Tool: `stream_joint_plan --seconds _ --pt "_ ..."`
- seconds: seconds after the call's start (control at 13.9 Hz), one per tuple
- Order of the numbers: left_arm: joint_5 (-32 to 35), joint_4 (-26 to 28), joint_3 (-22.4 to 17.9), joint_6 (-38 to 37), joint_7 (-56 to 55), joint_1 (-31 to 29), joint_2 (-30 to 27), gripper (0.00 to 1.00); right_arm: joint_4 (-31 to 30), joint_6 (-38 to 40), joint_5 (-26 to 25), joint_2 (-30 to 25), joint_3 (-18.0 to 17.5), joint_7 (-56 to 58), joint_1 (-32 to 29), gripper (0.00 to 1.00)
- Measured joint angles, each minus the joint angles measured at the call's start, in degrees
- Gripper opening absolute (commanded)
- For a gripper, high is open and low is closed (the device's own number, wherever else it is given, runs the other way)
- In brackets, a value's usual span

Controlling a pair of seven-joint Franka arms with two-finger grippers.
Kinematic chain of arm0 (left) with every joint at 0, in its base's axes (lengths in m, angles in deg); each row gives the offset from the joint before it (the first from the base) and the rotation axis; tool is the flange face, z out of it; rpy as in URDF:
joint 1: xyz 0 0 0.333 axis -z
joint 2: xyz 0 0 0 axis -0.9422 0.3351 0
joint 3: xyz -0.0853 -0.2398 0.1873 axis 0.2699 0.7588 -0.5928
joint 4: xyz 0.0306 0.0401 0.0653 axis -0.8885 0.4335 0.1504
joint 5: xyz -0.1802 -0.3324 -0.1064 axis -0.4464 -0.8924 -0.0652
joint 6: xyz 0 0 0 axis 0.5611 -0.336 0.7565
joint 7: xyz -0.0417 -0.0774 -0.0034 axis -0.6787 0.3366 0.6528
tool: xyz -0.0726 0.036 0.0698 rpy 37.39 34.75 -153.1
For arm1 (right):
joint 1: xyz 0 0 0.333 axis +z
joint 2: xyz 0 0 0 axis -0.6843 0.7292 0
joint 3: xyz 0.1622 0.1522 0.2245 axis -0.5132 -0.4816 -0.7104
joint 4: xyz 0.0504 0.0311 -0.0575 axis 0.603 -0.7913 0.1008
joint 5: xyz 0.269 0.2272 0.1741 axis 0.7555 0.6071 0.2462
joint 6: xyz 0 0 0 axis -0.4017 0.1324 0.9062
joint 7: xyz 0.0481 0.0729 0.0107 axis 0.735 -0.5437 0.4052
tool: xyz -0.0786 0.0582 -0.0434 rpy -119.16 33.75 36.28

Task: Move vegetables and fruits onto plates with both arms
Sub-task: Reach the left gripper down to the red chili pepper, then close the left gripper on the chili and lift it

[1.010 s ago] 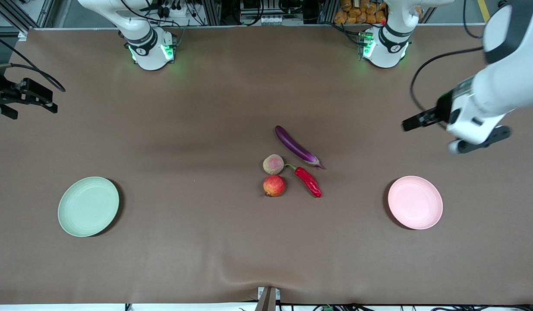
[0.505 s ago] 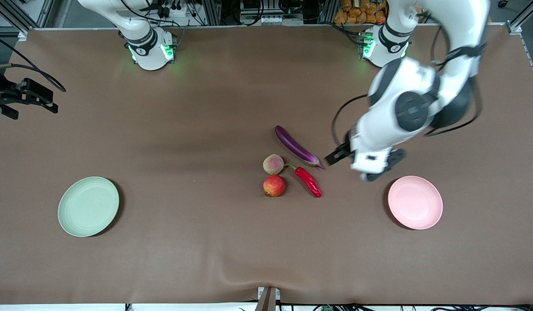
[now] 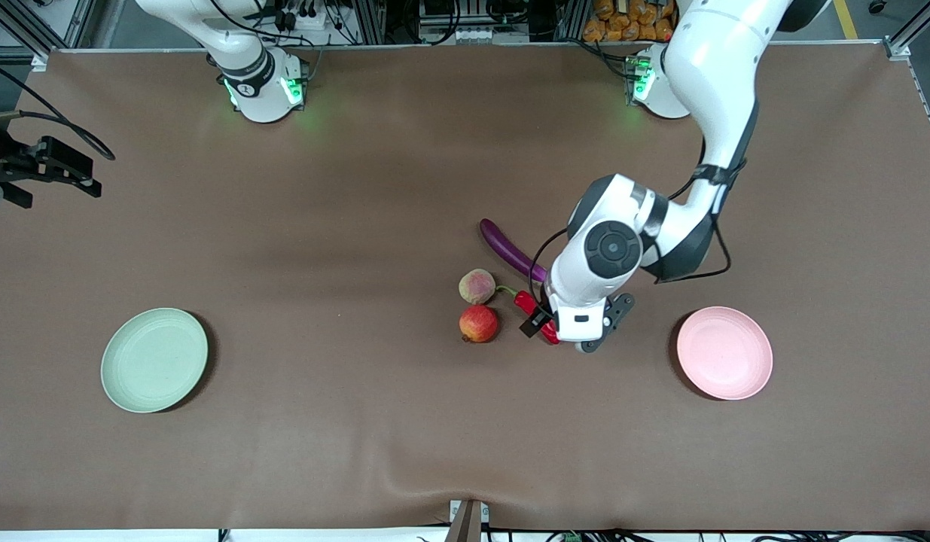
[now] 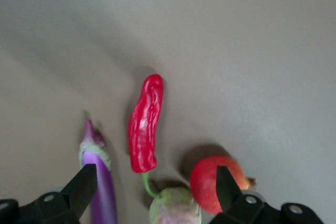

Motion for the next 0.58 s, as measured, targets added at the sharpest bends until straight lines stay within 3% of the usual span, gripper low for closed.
stream_joint_plan --seconds 0.58 --pt "3.69 -0.12 -0.09 3.61 -3.00 0.98 4.12 1.00 0.00 0.00 0.02 0.00 0.01 0.00 0.00 1.00"
